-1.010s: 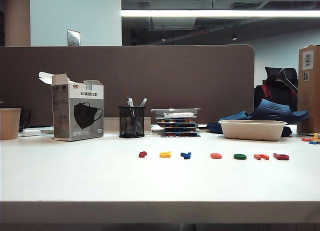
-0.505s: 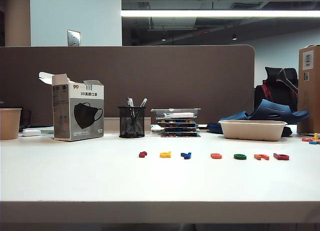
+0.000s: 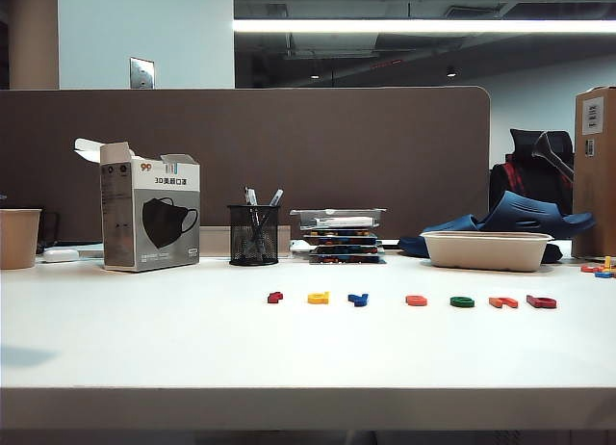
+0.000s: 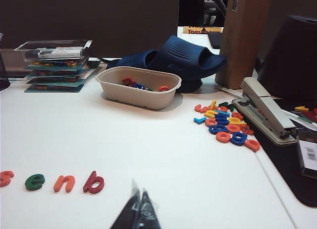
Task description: Select the appropriate letters from the row of letter magnets placed on the table to arrange into the word "yes".
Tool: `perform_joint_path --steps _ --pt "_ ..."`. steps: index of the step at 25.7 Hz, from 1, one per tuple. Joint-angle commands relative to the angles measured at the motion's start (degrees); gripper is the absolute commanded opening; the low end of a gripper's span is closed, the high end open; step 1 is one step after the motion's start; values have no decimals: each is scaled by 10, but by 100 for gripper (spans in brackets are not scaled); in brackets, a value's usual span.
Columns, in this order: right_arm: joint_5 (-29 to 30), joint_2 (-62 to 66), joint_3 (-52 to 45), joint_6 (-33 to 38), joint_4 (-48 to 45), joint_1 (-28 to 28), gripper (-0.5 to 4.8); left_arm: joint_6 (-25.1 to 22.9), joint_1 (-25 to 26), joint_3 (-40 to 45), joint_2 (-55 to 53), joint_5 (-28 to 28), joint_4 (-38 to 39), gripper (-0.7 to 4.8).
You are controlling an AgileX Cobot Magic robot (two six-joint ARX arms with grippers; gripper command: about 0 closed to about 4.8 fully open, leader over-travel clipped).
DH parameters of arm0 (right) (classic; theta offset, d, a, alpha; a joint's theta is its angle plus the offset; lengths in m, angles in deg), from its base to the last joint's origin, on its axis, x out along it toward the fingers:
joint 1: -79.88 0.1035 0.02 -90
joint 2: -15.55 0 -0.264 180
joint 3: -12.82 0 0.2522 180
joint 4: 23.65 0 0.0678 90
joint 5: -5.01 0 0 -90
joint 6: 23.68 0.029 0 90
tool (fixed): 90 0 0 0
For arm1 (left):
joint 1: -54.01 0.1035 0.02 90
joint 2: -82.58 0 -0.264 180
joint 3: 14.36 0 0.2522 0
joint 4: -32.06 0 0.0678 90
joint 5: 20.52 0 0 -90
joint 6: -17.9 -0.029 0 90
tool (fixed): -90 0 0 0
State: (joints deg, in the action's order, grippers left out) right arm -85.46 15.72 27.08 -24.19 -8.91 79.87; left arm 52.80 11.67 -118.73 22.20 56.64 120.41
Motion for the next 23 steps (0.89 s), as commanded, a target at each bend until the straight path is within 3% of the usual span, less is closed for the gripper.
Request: perform_joint_path --steps 1,7,12,17,23 --pt "-14 -2 -5 1 -7 0 -9 21 0 -3 -4 26 -38 -6" --pt "-14 -2 -5 1 -7 0 -9 19 -7 -3 -3 69 -54 -6" --pt "-14 -2 -5 1 -7 0 -9 16 -137 -3 -8 199 -70 -6" --pt "-16 -2 -5 1 -7 0 -9 34 -219 -3 -18 312 -73 -6" --pt "-16 -2 -5 1 -7 0 -9 59 -233 -3 -28 335 -74 -6"
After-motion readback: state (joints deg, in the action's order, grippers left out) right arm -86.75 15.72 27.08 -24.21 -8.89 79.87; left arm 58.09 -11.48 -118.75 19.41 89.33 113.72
